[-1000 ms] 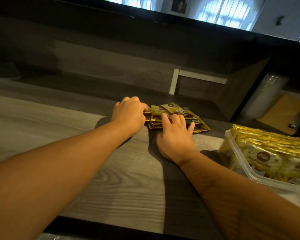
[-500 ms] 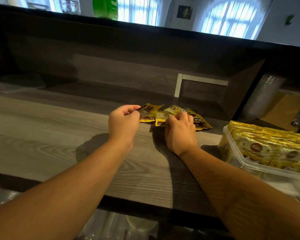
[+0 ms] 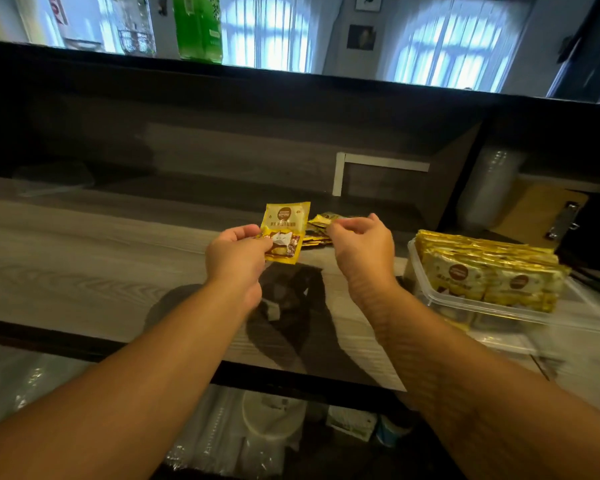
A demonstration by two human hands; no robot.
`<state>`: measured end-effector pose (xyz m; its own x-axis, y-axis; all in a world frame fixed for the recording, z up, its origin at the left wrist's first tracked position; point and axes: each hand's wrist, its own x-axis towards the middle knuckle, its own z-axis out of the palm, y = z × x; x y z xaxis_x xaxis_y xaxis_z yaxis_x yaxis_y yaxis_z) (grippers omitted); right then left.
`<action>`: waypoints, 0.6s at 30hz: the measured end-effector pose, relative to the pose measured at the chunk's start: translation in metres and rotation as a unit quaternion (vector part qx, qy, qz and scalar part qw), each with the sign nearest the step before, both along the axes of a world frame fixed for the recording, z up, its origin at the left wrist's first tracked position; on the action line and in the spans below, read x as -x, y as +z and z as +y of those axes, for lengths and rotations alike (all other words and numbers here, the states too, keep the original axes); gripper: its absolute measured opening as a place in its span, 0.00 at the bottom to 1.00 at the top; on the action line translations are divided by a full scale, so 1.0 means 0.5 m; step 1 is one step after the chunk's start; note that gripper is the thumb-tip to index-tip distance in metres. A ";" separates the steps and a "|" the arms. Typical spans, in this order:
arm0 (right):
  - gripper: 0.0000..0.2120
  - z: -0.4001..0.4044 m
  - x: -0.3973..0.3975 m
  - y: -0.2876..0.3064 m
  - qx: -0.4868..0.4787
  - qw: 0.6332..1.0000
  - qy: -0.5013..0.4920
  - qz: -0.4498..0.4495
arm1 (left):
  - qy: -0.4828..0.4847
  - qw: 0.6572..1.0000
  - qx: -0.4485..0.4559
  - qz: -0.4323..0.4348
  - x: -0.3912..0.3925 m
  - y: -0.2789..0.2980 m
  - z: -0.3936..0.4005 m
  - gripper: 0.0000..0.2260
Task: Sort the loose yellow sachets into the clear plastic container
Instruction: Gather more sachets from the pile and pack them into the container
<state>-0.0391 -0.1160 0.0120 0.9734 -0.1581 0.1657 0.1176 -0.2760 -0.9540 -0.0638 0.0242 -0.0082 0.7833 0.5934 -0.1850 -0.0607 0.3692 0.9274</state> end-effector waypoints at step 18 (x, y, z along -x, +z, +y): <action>0.16 -0.326 0.117 0.084 -0.111 0.984 -0.045 -0.132 | -0.196 0.962 -0.177 -0.069 0.056 0.122 -0.291 0.05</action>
<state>-0.0975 -0.2792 0.0542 0.8810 -0.3034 0.3631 0.3545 -0.0849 -0.9312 -0.0916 -0.1212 0.0527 0.9625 0.2538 0.0958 -0.1123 0.0511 0.9924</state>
